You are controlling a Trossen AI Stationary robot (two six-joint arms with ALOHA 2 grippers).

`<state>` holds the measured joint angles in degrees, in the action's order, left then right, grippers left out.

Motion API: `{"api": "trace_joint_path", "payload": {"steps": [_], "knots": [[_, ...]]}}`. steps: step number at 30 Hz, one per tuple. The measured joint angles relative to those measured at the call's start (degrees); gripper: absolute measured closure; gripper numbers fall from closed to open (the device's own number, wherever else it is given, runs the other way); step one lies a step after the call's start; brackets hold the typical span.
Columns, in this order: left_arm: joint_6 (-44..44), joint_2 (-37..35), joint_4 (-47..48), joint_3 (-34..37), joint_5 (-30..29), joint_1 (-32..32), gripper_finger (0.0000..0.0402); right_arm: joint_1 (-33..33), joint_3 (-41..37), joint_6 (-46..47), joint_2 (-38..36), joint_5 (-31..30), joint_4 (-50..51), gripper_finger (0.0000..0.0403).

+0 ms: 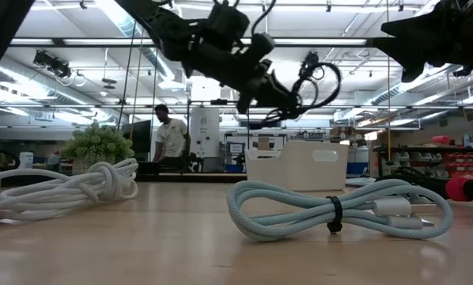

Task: Pick and place USB-C Cables
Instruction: Put the top black charger cable into the white bin

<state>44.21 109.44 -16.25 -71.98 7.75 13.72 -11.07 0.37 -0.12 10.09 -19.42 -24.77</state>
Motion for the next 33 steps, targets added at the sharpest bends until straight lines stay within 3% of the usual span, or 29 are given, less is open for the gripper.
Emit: {"api": "trace_joint_path", "payload": {"steps": [5,13,20,26,33], "knots": [[0.69,5.32,2.32,-6.19,0.43,0.87,0.0324,0.0,0.01,0.0,0.02,-0.02,0.02,0.0234],[7.41,10.01,16.2,-13.06,0.06,5.08,0.0324,0.0,0.01,0.0,0.0,-0.02,0.0,0.0234],[10.45,10.61,16.88,-13.06,4.11,6.38,0.0324,0.0,0.02,0.0,0.0,-0.02,0.0,0.0234],[12.02,10.63,17.87,-12.97,4.09,6.27,0.0322,0.0,0.02,0.0,0.0,-0.02,-0.02,0.0234],[14.13,10.63,18.28,-12.95,3.91,5.47,0.0271,0.0,0.02,0.0,0.0,-0.02,0.0,0.0234]]}}
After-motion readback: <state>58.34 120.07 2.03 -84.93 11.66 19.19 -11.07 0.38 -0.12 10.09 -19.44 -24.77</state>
